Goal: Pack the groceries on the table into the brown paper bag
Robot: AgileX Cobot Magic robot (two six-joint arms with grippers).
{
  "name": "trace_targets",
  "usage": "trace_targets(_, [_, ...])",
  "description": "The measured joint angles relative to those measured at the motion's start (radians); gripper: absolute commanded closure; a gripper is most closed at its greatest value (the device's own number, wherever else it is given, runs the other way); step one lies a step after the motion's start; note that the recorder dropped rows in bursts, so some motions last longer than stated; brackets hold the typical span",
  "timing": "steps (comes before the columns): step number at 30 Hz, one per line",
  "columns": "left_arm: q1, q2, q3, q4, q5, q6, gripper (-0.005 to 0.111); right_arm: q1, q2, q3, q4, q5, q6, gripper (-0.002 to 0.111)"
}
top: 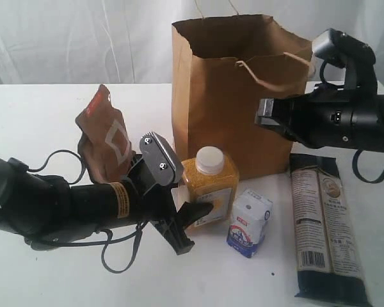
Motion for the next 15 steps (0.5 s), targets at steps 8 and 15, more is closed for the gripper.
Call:
trace_targets(8, [0.000, 0.000, 0.000, 0.012, -0.002, 0.000, 0.107, 0.000, -0.023, 0.000, -0.033, -0.004, 0.000, 0.108])
trace_targets(15, [0.000, 0.000, 0.000, 0.027, -0.005, 0.000, 0.107, 0.000, -0.050, 0.000, -0.290, -0.029, 0.046, 0.108])
